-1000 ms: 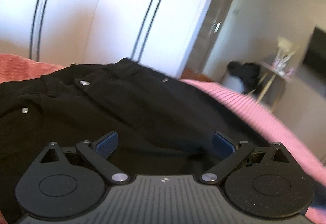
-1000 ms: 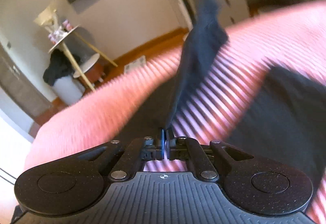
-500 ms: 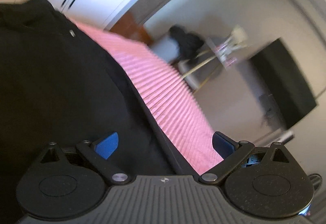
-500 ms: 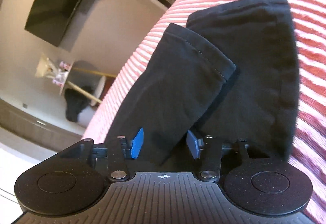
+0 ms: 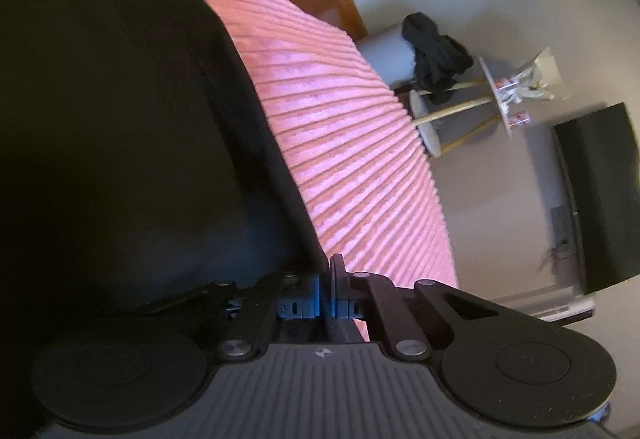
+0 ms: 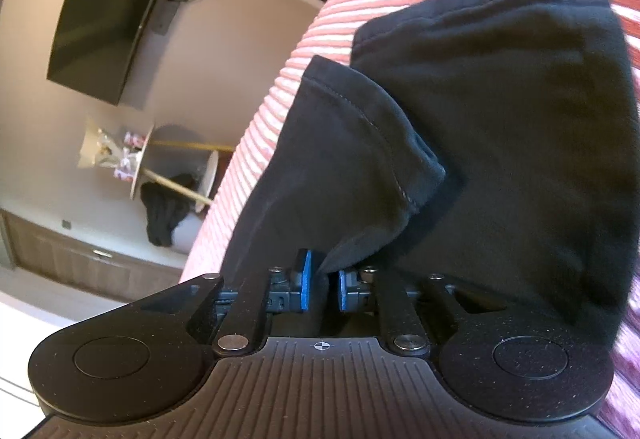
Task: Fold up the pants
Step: 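Lift the held hem and fold it over toward the waistband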
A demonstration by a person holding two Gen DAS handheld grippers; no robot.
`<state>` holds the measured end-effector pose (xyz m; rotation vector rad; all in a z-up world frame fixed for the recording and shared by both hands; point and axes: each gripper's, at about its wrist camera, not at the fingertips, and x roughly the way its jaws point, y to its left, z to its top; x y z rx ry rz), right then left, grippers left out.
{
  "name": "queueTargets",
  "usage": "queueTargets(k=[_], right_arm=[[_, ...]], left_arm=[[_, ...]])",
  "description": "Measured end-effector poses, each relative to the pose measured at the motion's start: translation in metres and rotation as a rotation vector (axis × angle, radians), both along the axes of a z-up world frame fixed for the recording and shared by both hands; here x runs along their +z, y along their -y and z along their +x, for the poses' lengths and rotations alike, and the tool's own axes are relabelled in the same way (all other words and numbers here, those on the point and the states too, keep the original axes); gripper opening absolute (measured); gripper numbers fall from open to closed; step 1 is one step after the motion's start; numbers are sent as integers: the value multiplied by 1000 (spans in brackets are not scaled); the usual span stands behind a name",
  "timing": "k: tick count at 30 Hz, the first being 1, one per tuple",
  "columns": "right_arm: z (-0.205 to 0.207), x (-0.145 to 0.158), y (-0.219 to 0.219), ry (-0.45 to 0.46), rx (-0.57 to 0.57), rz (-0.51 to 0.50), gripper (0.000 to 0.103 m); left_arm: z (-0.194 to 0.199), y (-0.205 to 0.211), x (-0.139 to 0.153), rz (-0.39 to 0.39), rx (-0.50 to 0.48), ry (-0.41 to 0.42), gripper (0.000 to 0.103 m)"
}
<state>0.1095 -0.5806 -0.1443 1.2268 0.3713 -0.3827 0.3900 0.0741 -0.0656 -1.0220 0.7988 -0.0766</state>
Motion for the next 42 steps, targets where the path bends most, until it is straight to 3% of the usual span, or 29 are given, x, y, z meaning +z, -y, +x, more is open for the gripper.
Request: queueTargets(k=[5,7,10,12,14,15,16,17,18,19,20,22,24,27,29,30,31,32,33,35,38,41,42], right_arm=[[-19,47,-1,59,6,-156,6],[-42,70,-4,117,0,-235,6],[-76,81,2,139,-23,-288,6],[-94,76,9,96,-46,-316,6],[-102,64,13,40,-50,-328,6],[-104,57,12,3,-49,-349,6],[-101,51,10,-57,-48,-375,7],[-99,43,8,-107,-46,-382,13],[-97,34,7,-137,-36,-353,17],[-95,27,7,-136,-26,-311,19],[-96,20,6,-122,-14,-264,27],[-97,11,3,-68,2,-193,38],[-97,11,1,-43,-1,-184,48],[-86,11,2,-37,2,-175,52],[-80,11,5,-33,3,-164,50],[-74,13,8,-26,6,-160,44],[-75,15,8,-15,10,-166,35],[-75,17,11,-11,16,-178,16],[-76,18,13,-13,16,-194,9],[-78,14,18,-23,8,-204,10],[-79,7,30,-3,-28,-156,19],[-77,5,38,28,-39,-114,19],[-74,8,39,15,-30,-122,14]], left_arm=[[-70,-12,44,-42,-12,142,4],[-115,-17,64,-56,-22,219,4],[-194,-19,76,-36,-48,303,5],[-247,-19,64,-65,-70,279,5],[-288,-19,49,-35,-87,219,7],[-302,-18,38,9,-96,174,15],[-314,-20,27,44,-82,117,31],[-323,-25,18,61,-51,73,41],[-330,-30,10,68,-19,41,63],[-335,-37,5,60,20,6,68],[-340,-45,1,34,64,-16,69],[-342,-58,-2,15,116,-29,82],[-341,-65,0,39,176,-31,85],[-334,-72,-9,28,215,-26,86],[-335,-78,-14,-18,252,-28,86],[-334,-79,-15,-30,269,-21,86],[-342,-81,-14,-27,281,-10,85],[-351,-84,-15,-6,292,2,85],[-352,-84,-13,16,297,10,85],[-345,-74,-11,48,304,10,85],[-336,-73,-16,32,326,13,85],[-346,-85,-20,-2,366,20,85],[-345,-87,-22,-21,377,14,85]])
